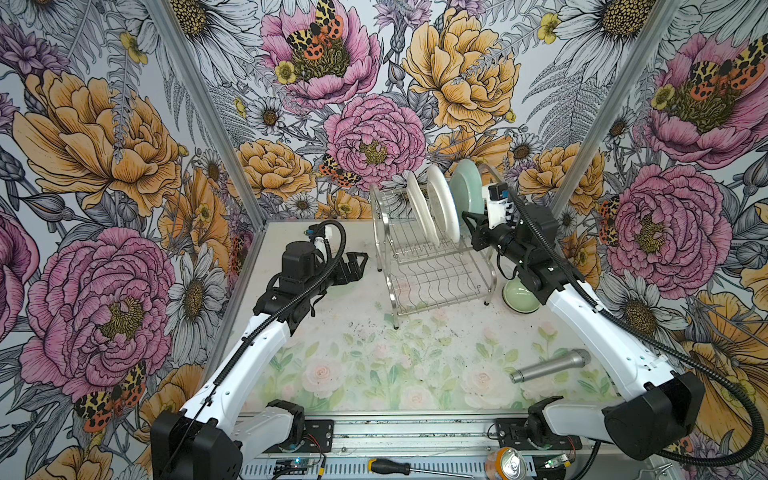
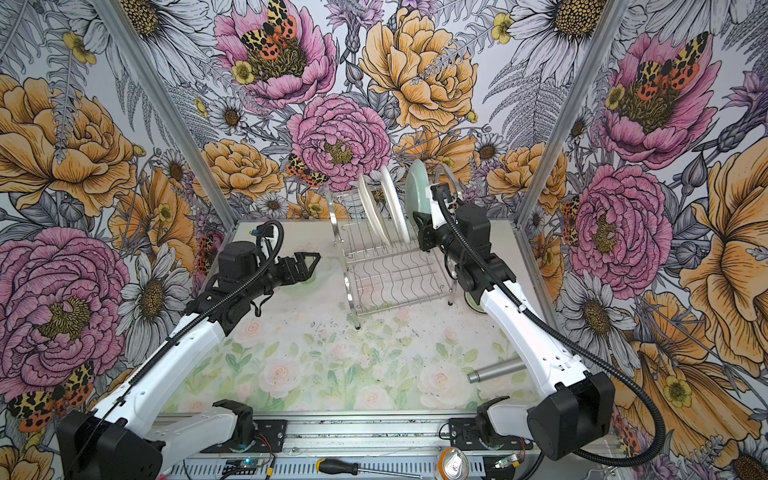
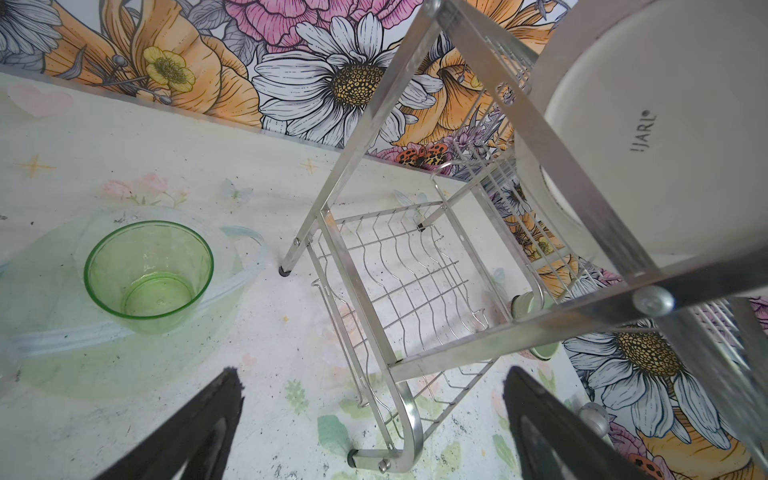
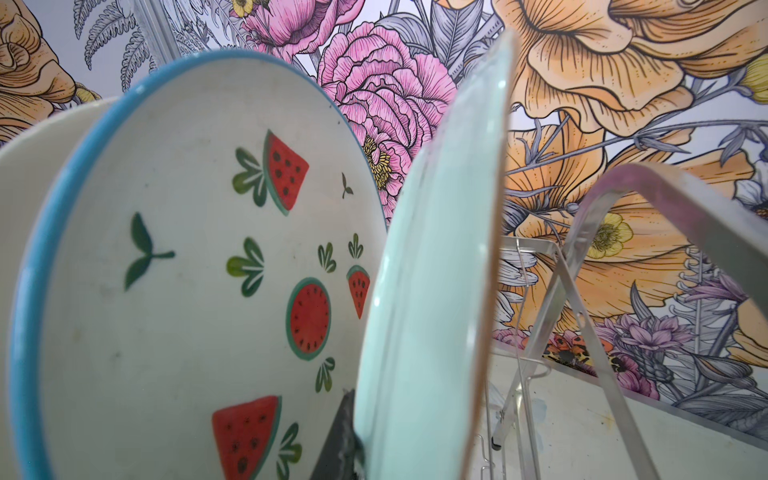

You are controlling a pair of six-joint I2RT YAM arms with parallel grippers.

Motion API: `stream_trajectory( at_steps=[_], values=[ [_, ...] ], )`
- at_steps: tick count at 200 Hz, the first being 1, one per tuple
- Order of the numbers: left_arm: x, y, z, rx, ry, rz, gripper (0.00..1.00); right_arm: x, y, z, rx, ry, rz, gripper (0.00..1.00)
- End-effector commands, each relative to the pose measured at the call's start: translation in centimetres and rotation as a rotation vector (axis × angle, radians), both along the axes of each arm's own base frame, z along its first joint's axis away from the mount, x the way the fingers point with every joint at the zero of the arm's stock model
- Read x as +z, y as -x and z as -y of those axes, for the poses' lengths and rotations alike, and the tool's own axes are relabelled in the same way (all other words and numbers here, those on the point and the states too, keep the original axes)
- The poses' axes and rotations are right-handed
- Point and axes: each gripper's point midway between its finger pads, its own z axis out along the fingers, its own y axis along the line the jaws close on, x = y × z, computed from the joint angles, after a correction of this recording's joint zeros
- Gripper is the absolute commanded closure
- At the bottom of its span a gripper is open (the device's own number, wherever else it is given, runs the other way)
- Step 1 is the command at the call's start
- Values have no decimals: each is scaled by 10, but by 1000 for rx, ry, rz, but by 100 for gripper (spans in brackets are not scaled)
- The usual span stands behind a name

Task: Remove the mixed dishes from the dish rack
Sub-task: 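Close the right gripper on the rim of the pale green flowered plate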

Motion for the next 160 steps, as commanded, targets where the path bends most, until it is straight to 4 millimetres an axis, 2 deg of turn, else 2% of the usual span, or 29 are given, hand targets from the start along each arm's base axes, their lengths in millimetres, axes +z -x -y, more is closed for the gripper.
stream_trajectory(
  at_steps=[1,47,105,160],
  values=[
    [6,-2,3,-23,12,22,2,25,-1,-9,14,47,119,100],
    [7,-4,3,-26,17,21,3,53,11,-17,13,68,252,100],
    [6,-3,4,-30,16,20,4,79,15,2,-92,52,346,100],
    [6,-3,4,-30,21,20,5,106,28,6,-97,24,426,100]
  ],
)
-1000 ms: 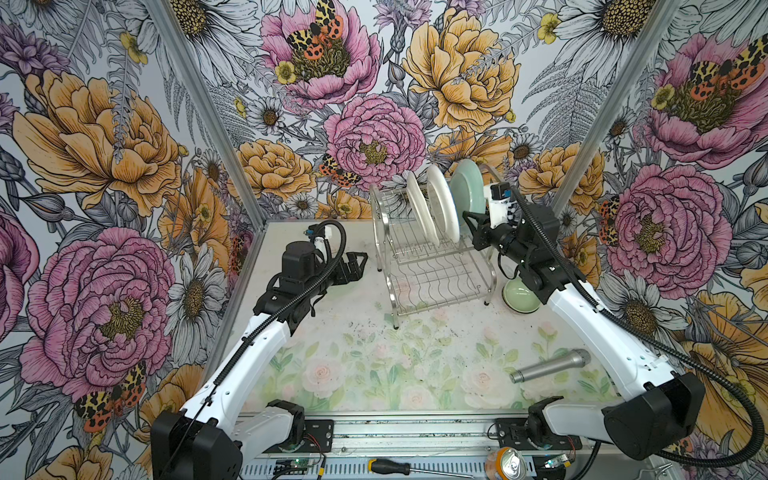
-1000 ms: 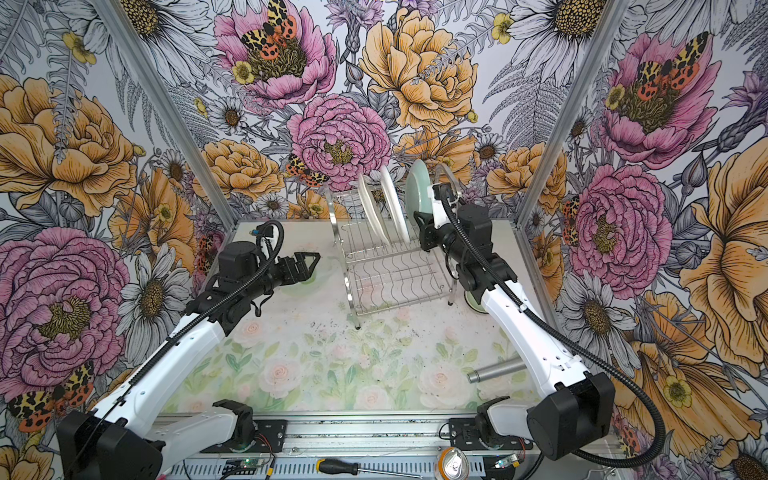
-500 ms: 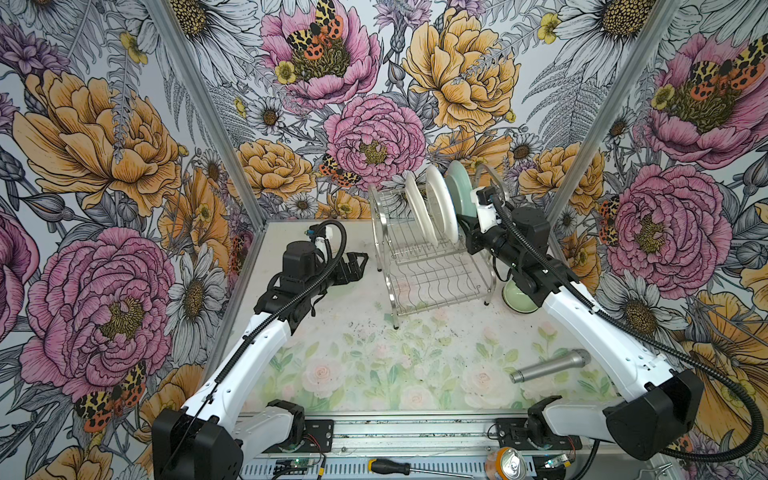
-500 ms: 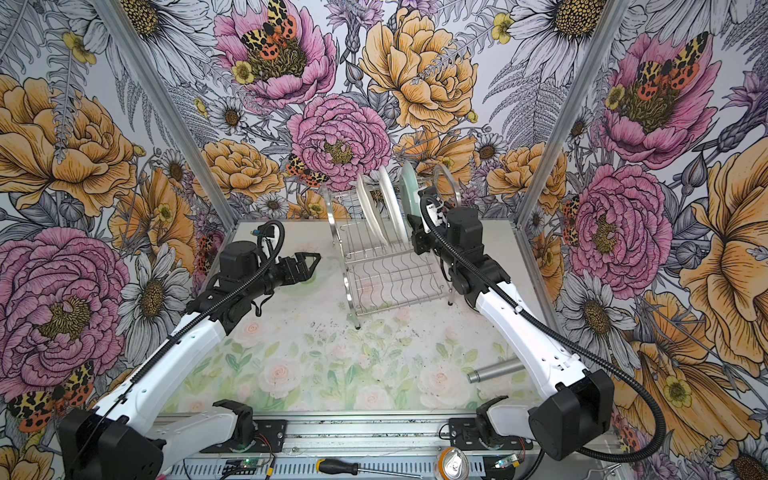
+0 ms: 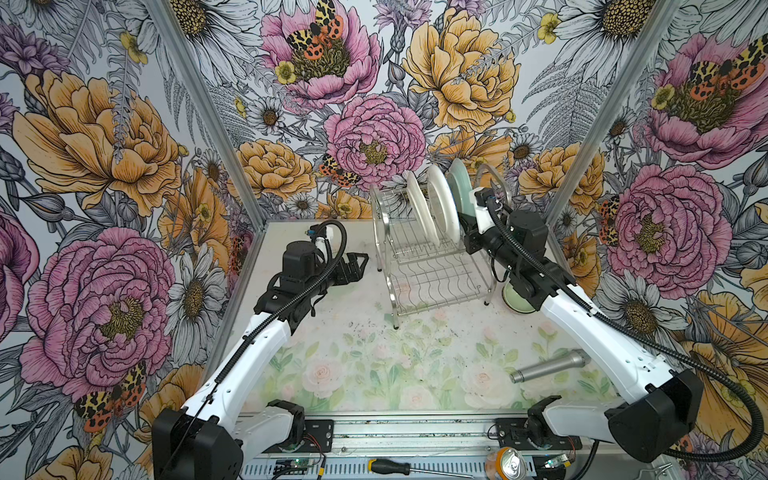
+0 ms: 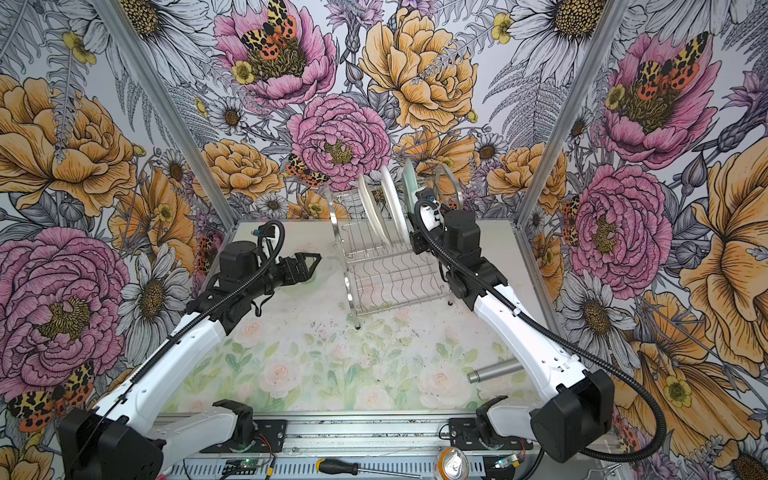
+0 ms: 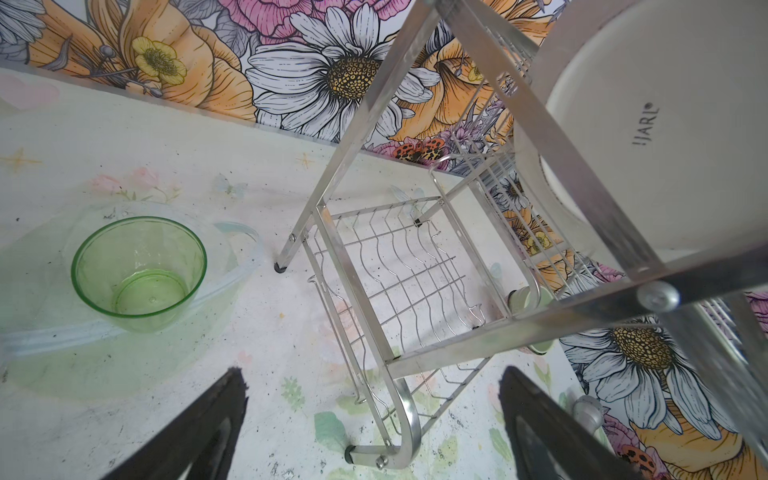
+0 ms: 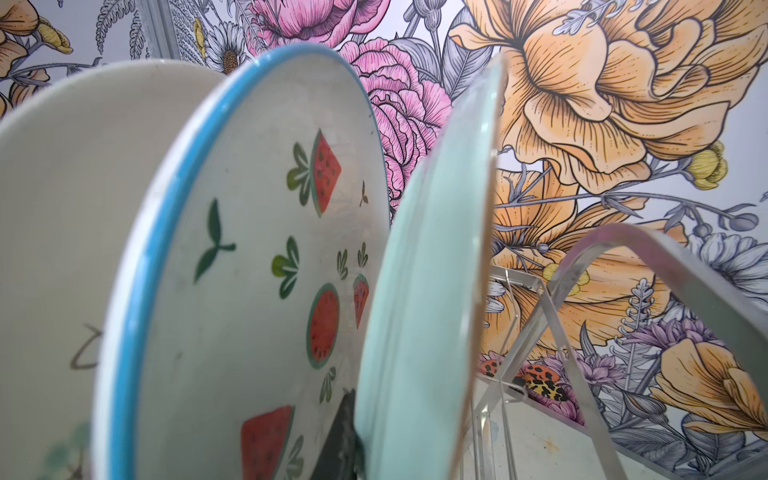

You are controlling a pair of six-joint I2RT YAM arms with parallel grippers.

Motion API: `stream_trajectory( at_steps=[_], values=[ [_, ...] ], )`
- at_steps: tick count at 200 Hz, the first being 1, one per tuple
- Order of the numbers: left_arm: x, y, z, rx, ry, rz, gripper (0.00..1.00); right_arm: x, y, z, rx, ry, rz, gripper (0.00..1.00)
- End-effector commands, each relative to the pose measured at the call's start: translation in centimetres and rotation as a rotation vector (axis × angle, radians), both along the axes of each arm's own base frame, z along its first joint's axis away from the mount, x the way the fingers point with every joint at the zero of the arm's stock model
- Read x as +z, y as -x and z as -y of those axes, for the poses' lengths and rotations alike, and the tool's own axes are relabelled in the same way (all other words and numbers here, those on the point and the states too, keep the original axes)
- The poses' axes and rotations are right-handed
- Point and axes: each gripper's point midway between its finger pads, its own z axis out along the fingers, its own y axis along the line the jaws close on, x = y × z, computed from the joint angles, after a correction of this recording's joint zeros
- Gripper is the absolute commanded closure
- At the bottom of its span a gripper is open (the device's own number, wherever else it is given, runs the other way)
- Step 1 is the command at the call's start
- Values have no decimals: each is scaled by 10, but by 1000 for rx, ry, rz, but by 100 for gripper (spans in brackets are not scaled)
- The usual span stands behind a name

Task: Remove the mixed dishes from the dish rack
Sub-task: 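Close the right gripper on the rim of the pale green flowered plate, then lift the pale green plate out of the rack toward the left gripper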

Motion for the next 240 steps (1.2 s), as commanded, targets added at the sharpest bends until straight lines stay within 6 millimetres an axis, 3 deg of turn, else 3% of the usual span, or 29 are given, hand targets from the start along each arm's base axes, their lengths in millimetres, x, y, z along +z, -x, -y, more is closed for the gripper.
stream_trajectory(
  at_steps=[1,63,147,206,240],
  values=[
    [9,-3,2,-16,16,30,5,96,25,14,-23,-100,300,100],
    [20,4,1,-13,30,52,5,118,44,21,-23,-106,375,100],
    [68,40,6,-36,121,143,5,137,104,37,23,-131,442,100],
    [109,84,10,-81,228,218,5,132,145,15,127,-80,441,100],
    [134,112,12,-120,304,260,4,127,161,-12,155,21,465,100]
  ],
)
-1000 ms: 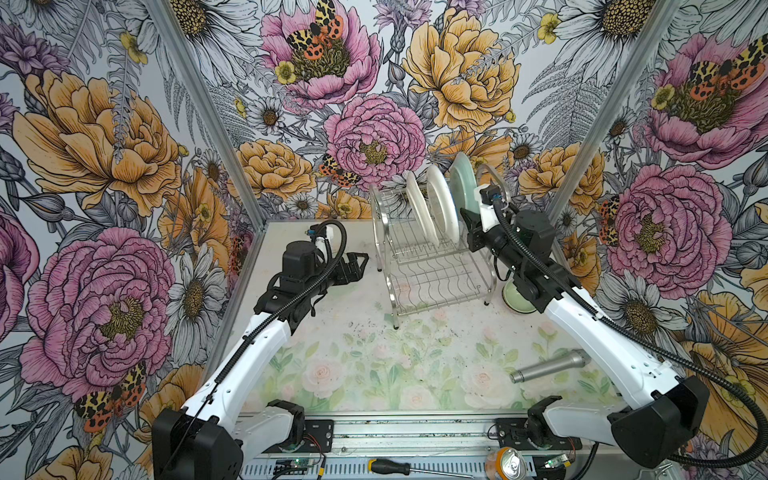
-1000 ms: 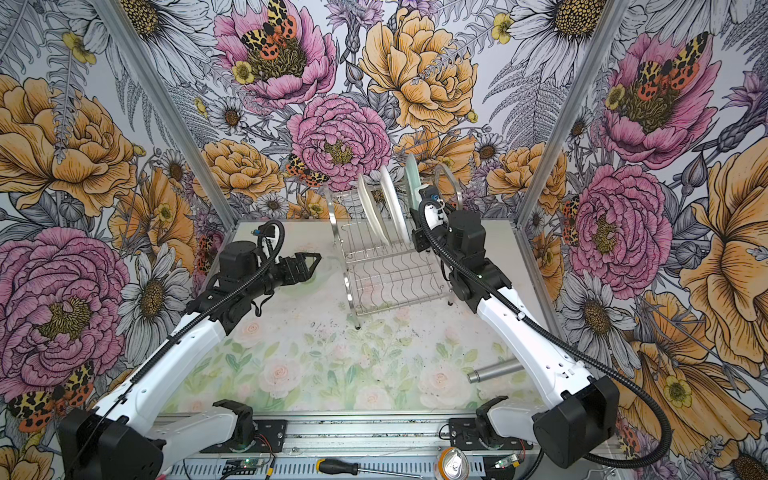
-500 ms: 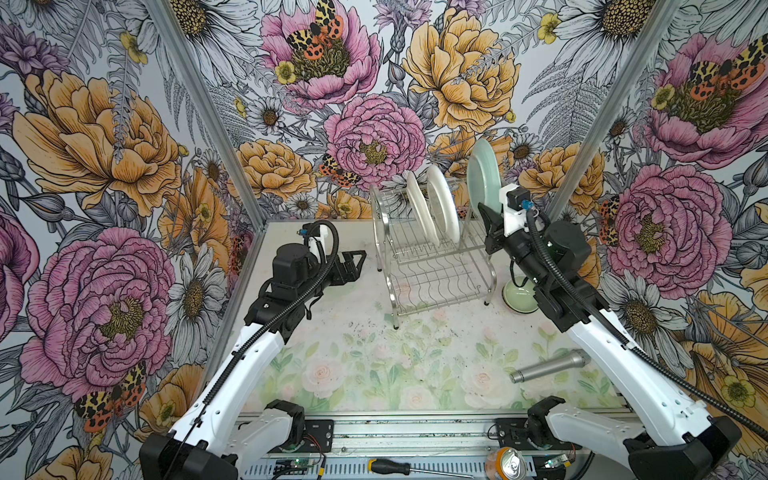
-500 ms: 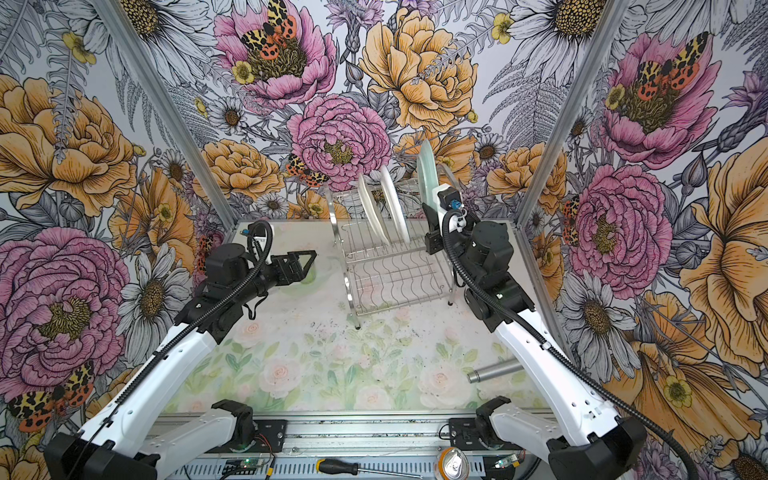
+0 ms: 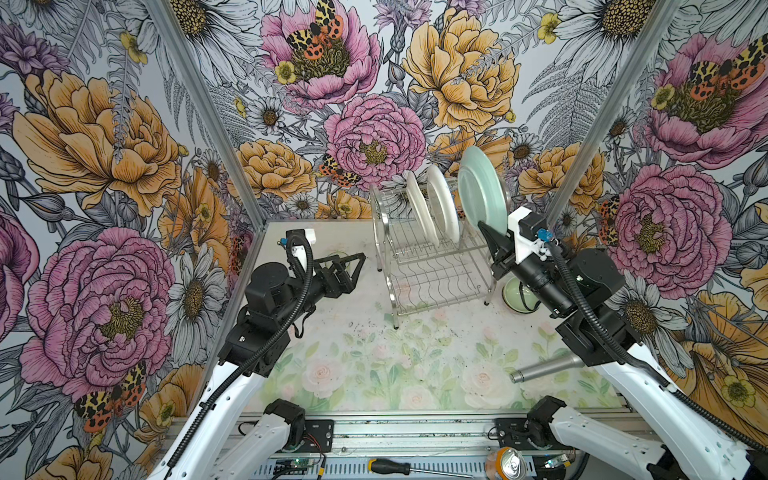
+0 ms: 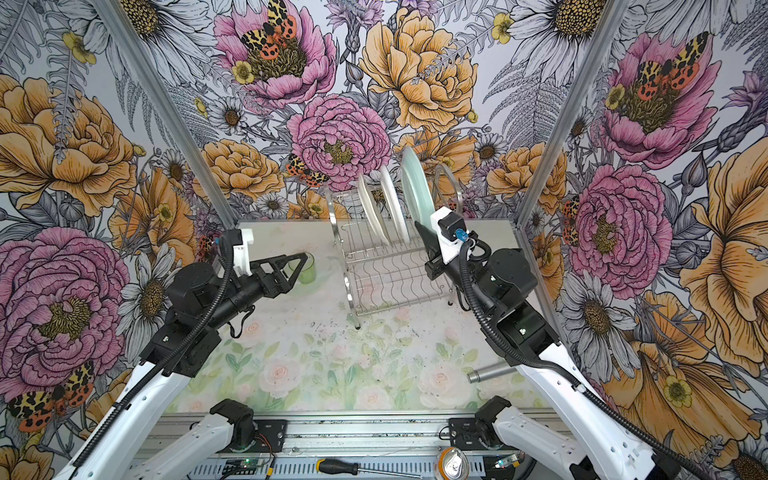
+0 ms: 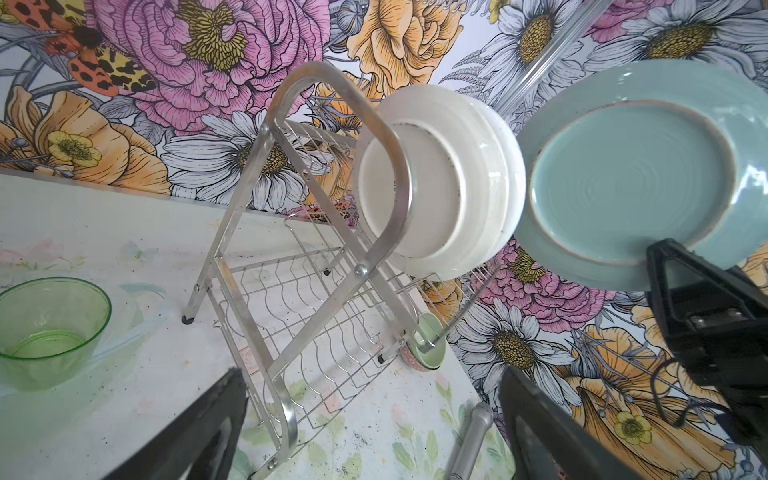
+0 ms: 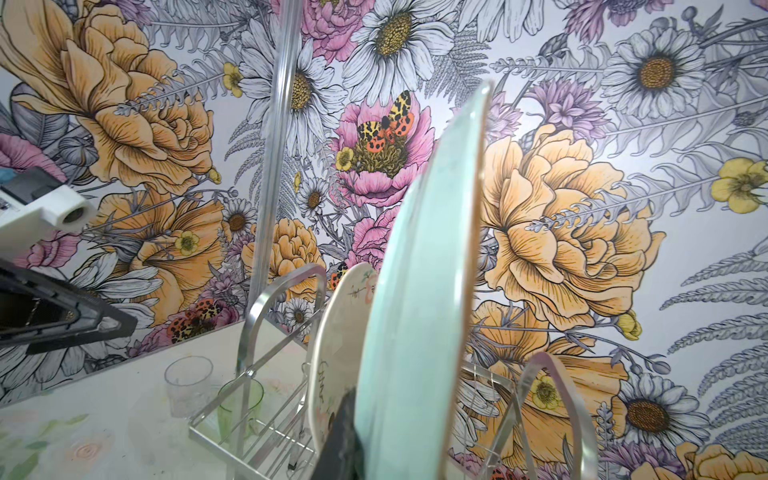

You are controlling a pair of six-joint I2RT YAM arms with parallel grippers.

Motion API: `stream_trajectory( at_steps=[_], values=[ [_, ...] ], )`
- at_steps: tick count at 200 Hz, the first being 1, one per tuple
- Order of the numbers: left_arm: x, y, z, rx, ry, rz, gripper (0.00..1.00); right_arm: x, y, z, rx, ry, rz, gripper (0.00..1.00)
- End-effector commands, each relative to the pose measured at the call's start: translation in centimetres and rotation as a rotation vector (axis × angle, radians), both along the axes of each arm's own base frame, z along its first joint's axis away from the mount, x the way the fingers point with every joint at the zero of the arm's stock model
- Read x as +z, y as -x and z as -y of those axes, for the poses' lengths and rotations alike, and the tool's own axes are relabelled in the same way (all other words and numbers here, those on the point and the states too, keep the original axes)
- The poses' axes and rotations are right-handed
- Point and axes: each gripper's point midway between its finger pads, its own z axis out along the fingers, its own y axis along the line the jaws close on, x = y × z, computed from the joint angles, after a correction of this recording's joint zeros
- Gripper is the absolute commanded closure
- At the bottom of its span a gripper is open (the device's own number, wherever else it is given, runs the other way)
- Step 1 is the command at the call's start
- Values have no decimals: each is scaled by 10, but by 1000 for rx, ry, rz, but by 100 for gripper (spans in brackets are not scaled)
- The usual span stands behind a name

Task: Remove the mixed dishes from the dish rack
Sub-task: 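Lift the pale green plate out of the rack toward the left gripper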

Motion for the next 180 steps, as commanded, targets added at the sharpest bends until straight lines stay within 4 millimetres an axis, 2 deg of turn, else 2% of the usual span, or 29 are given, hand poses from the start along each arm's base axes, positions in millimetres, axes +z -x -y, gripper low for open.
stream_trajectory(
  at_steps=[1,28,59,100,140,180],
  values=[
    [22,21,3,-47,70,20,4,37,21,-1,-37,15,163,100],
    [38,37,4,-84,113,40,4,32,34,-34,-54,142,214,100],
    [58,53,3,-116,148,79,4,19,37,-65,-102,285,241,100],
    [64,61,-2,-109,150,96,4,14,45,-79,-113,329,265,100],
    [78,75,-8,-117,179,131,3,-3,50,-99,-126,426,300,100],
    [87,83,-10,-124,191,149,2,-10,48,-115,-226,524,377,100]
  ],
)
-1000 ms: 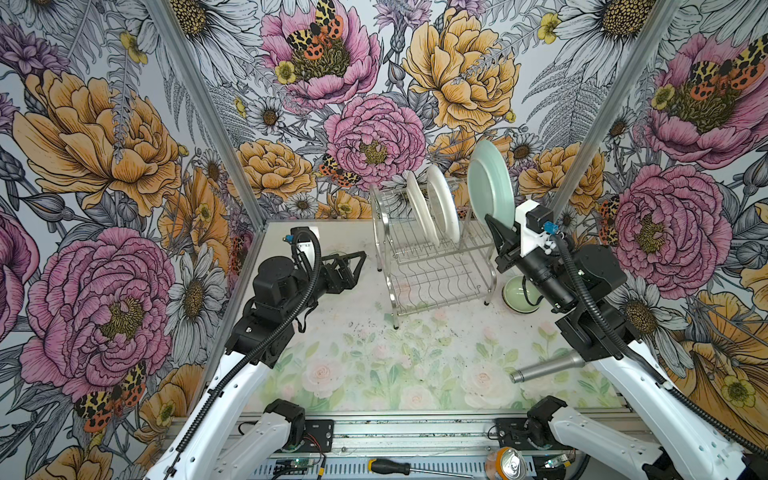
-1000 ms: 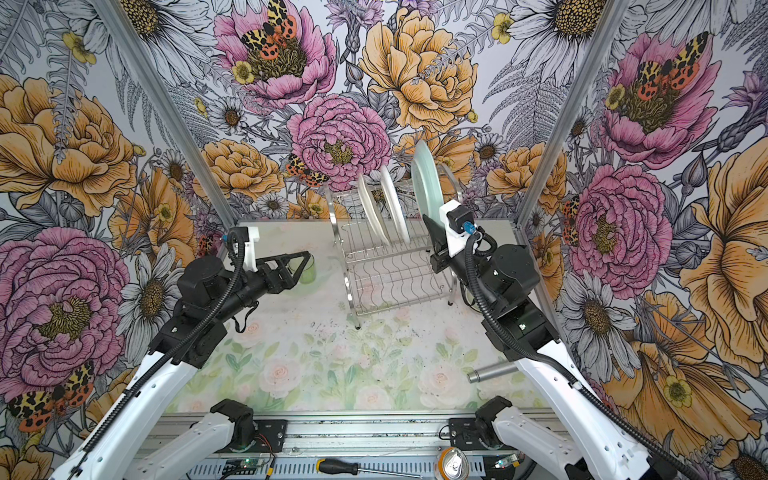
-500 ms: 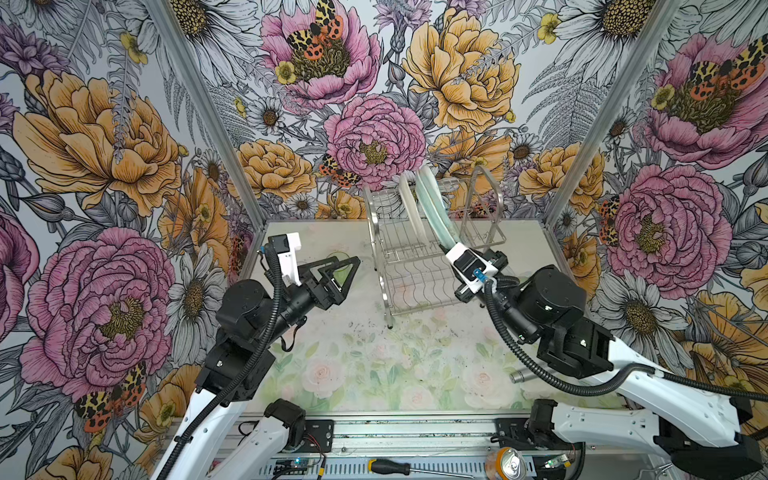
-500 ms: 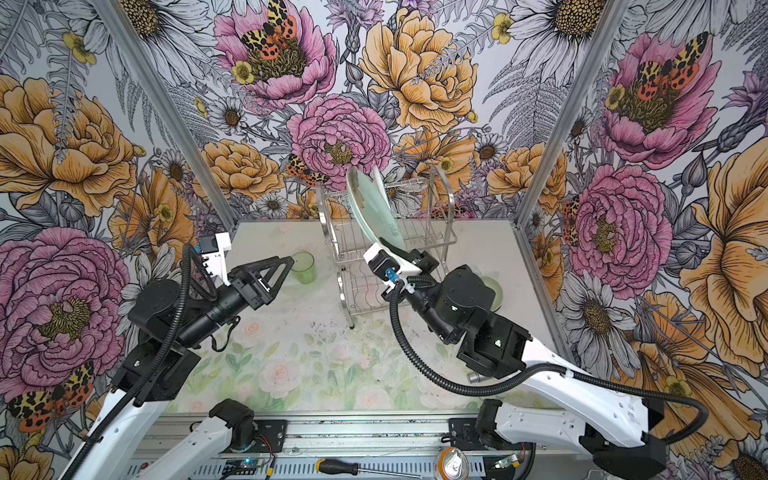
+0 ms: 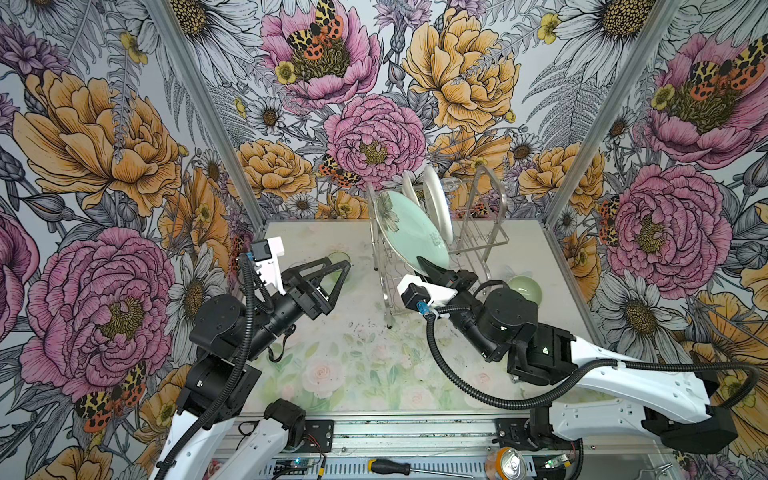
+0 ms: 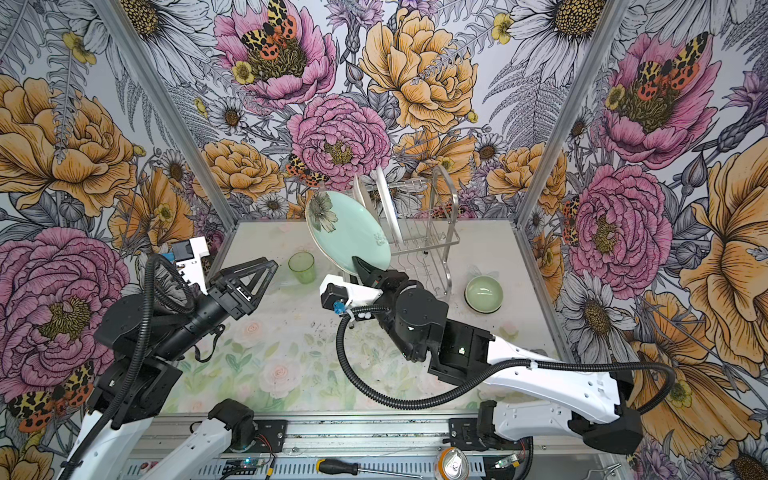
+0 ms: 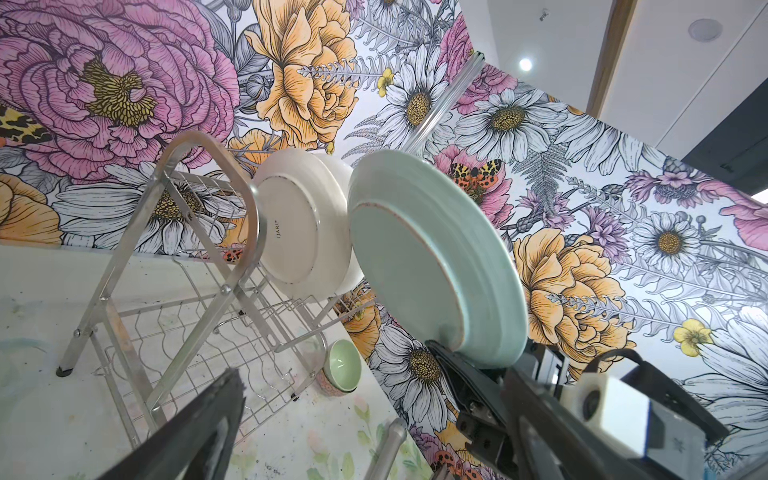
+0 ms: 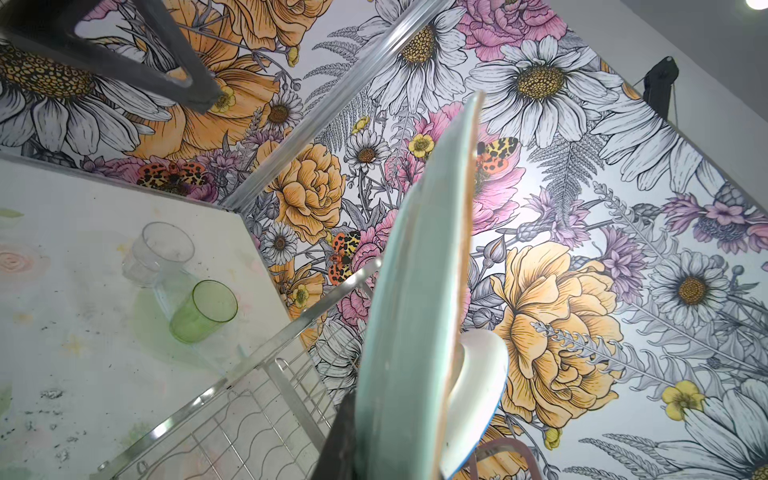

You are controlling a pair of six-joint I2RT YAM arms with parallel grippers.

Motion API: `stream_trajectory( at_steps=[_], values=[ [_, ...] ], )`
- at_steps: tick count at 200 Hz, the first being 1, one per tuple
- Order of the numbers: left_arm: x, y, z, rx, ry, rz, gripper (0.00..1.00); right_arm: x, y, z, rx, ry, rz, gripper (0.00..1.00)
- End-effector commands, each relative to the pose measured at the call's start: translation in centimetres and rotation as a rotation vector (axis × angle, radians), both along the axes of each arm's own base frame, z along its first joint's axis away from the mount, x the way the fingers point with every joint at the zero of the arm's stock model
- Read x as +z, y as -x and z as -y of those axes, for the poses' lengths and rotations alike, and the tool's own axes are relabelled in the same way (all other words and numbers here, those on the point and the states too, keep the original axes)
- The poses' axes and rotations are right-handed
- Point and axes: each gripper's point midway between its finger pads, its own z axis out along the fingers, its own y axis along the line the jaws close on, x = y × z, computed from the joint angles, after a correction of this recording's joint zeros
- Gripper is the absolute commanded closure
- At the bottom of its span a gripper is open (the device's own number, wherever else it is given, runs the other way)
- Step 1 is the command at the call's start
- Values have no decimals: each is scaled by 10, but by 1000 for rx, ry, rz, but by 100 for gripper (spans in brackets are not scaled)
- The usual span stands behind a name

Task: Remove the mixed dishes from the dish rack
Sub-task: 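Lift the pale green plate out of the rack toward the left gripper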

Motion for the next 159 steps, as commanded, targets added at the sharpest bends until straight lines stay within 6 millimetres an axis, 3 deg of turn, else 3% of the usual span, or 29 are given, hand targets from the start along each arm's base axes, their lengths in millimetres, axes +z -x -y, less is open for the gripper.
stream_trajectory(
  at_steps=[1,56,113,122,144,159],
  values=[
    [11,13,1,-39,14,18,2,32,-1,4,-83,-61,123,100],
    [6,8,6,-52,10,-6,2,24,-1,-17,-176,14,254,100],
    [-14,-6,7,-23,-41,-66,2,15,-2,-31,-220,55,324,100],
    [-20,-8,6,-6,-57,-81,6,11,-2,-32,-221,72,330,100],
    [-31,-15,1,34,-94,-112,25,7,-2,-34,-232,96,364,100],
    [-38,-19,-1,54,-112,-132,28,2,-3,-39,-245,139,396,100]
  ],
)
